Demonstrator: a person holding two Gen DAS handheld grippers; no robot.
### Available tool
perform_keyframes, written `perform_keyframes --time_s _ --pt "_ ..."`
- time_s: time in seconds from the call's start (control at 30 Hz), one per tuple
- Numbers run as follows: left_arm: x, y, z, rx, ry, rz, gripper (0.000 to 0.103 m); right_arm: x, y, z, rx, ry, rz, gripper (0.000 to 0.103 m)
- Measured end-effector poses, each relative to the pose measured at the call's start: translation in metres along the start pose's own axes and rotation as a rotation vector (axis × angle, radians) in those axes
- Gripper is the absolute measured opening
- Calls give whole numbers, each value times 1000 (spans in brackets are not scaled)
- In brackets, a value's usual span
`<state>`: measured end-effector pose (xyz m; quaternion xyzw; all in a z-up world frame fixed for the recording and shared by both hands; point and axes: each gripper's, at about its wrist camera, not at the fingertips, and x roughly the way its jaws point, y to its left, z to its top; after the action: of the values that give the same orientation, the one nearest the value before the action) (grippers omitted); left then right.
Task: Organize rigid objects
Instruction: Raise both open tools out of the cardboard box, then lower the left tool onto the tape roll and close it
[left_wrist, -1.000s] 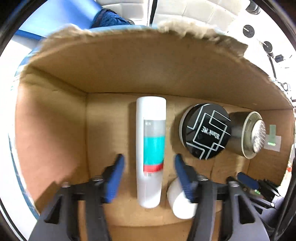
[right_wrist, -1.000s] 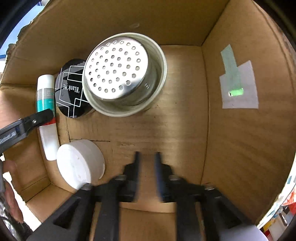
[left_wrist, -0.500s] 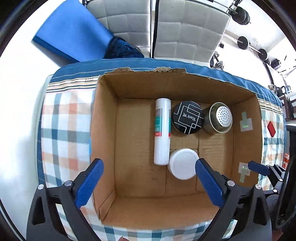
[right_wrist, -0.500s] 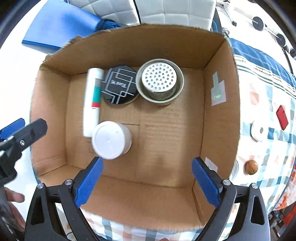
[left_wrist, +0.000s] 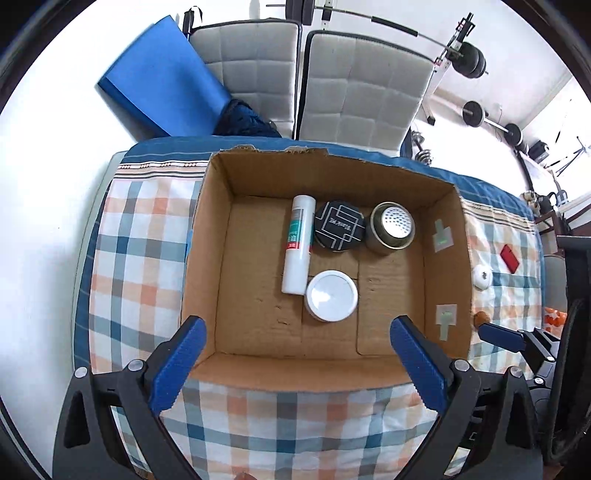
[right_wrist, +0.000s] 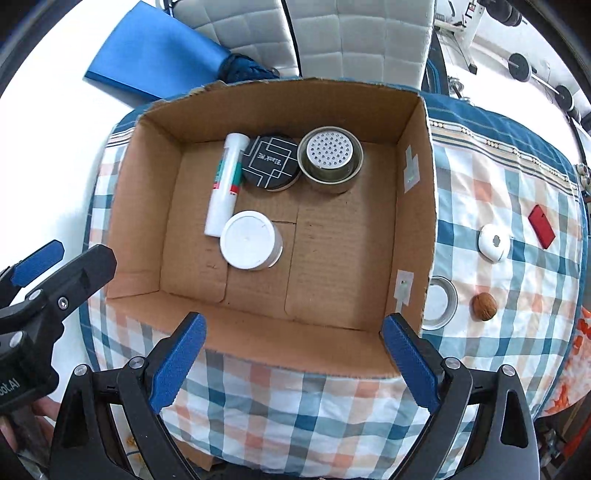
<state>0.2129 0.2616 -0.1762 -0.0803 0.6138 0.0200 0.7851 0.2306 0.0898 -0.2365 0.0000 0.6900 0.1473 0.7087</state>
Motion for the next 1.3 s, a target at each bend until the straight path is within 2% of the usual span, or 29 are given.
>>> perform_keyframes --time_s 0.23,0.37,0.47,0.63,0.77,1.0,1.2,1.3 --pt "-26 -10 -8 -1 -49 -11 102 -25 -3 -12 -19 -47 27 98" --pt "-37 -25 -7 1 -74 -27 102 -37 -20 -17 0 -61 61 98" --pt "-43 -47 -6 19 -96 -38 102 -46 -47 -20 37 -71 76 98" --pt "-37 -106 -4 92 -110 -41 102 -55 -126 -38 137 -68 46 98" --pt "-9 -169 -5 207 -53 -46 102 -47 -199 -56 241 -35 -4 98" --pt "74 -273 -1 440 80 22 102 -15 -302 -73 404 12 -44 98" --pt "150 -321 -8 618 274 49 102 9 -351 -89 437 76 -71 98" --pt "190 -334 -18 716 385 110 102 23 -366 -96 443 111 -72 98"
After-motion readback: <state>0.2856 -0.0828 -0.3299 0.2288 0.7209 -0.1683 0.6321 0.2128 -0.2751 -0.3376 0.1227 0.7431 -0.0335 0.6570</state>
